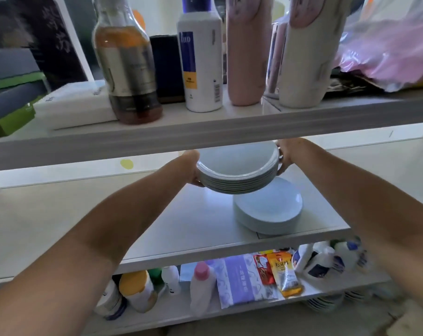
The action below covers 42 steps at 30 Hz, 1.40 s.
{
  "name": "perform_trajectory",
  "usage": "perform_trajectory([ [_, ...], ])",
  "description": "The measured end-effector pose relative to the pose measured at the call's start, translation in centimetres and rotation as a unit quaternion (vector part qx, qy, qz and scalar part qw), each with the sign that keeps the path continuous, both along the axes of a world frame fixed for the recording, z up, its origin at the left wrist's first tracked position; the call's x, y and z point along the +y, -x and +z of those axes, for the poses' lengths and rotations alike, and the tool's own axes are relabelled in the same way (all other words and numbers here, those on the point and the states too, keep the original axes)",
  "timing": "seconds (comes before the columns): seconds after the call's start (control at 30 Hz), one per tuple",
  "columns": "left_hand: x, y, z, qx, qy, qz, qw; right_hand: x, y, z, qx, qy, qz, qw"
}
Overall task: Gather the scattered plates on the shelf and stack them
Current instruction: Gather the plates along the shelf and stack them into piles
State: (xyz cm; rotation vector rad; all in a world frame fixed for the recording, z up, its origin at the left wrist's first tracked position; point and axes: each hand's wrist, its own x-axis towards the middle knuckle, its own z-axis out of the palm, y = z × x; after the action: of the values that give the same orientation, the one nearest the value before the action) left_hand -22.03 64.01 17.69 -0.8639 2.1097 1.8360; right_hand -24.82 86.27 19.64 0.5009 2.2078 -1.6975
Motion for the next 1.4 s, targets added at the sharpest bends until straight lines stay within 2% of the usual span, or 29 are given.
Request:
perform_trajectory([
  [0.33, 18.6, 0.1, -0.5, -0.010, -0.069, -0.130, 0.989, 19.0, -0.6, -1.2, -0.040, 0.002, -0.102, 0.994],
  [0.6, 28.2, 1.0, -3.2, -0.050, -0.034, -0.177, 0.982, 28.6, -0.8, -5.2, -0.066, 0.039, -0.160, 0.984],
  [0.93, 32.3, 2.5, -7.8, -0.112, -0.036, -0.139, 0.983, 31.5, 0.3, -9.2, -0.078, 0.120, -0.170, 0.975],
  [1.4, 32.5, 4.8, -10.1, -0.128, -0.016, -0.064, 0.990, 30.6, 3.3, -12.1, -0.080, 0.177, -0.150, 0.969],
])
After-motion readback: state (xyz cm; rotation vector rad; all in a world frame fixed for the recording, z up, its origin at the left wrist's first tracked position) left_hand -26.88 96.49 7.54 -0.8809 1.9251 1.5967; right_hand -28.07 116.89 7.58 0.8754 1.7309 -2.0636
